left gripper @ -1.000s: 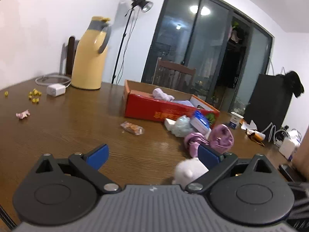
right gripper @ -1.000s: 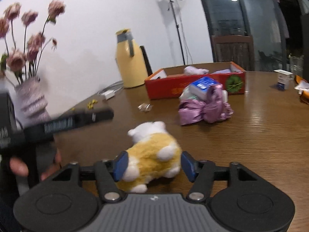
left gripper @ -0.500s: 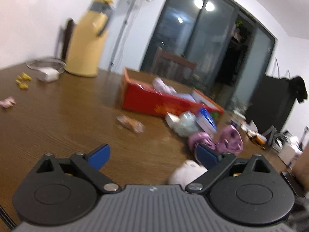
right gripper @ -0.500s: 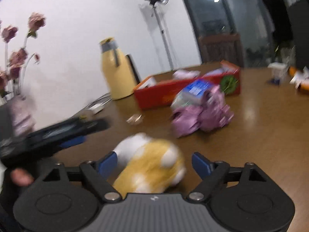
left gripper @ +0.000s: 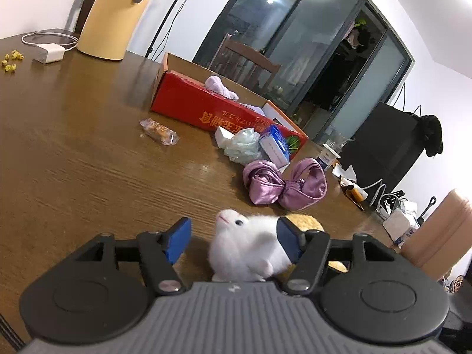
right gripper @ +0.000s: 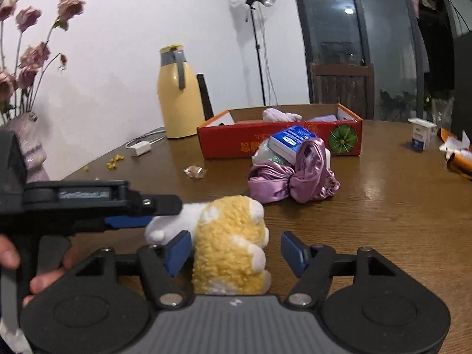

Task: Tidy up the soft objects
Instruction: 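Lift the sheep plush with the right tool and carry it toward the box, then lower the sheep plush into the box and open the right tool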

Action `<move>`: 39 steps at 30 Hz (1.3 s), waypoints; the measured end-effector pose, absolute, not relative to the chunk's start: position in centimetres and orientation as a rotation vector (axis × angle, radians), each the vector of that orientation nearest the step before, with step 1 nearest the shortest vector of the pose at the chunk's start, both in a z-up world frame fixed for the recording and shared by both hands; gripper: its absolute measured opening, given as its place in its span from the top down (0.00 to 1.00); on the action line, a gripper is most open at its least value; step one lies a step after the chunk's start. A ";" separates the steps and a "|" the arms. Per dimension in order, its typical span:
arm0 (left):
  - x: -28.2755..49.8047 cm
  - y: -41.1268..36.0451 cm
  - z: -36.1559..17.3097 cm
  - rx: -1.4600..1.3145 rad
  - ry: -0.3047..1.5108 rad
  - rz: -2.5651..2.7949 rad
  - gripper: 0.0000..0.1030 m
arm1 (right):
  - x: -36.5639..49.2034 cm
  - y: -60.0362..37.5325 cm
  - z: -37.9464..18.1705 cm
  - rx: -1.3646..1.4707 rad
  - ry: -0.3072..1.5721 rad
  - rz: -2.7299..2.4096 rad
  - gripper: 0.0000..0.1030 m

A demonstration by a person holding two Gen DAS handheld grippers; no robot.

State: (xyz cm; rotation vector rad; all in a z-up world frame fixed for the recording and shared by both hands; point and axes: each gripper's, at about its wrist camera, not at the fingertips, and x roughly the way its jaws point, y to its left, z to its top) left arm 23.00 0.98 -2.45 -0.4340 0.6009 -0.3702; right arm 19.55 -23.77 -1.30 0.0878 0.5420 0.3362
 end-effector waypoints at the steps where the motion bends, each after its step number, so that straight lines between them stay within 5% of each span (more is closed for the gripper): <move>1: 22.9 0.8 -2.5 -0.427 0.604 -0.381 0.36 | 19.7 -24.0 -1.6 0.105 0.553 0.337 0.38; 2: 23.1 0.6 -2.5 -0.419 0.611 -0.388 0.38 | 19.8 -24.3 -1.8 0.139 0.562 0.358 0.46; 3: 23.2 0.4 -2.6 -0.409 0.623 -0.401 0.50 | 19.7 -24.5 -2.1 0.172 0.571 0.380 0.59; 9: 24.0 0.7 -2.7 -0.502 0.647 -0.440 0.58 | 20.5 -24.1 -1.1 0.149 0.575 0.380 0.61; 18: 35.3 1.4 5.8 -0.457 0.430 -0.483 0.58 | 30.7 -23.4 7.6 0.027 0.370 0.437 0.61; 22: 44.5 0.8 7.8 -0.415 0.470 -0.431 0.58 | 40.9 -23.8 9.6 0.078 0.442 0.447 0.61; 33: 58.4 1.5 2.5 -0.145 0.657 -0.198 0.56 | 59.0 -18.4 2.2 0.184 0.821 0.413 0.61; 39: 56.8 2.0 3.1 -0.122 0.604 -0.215 0.47 | 59.0 -15.8 1.0 0.075 0.852 0.413 0.46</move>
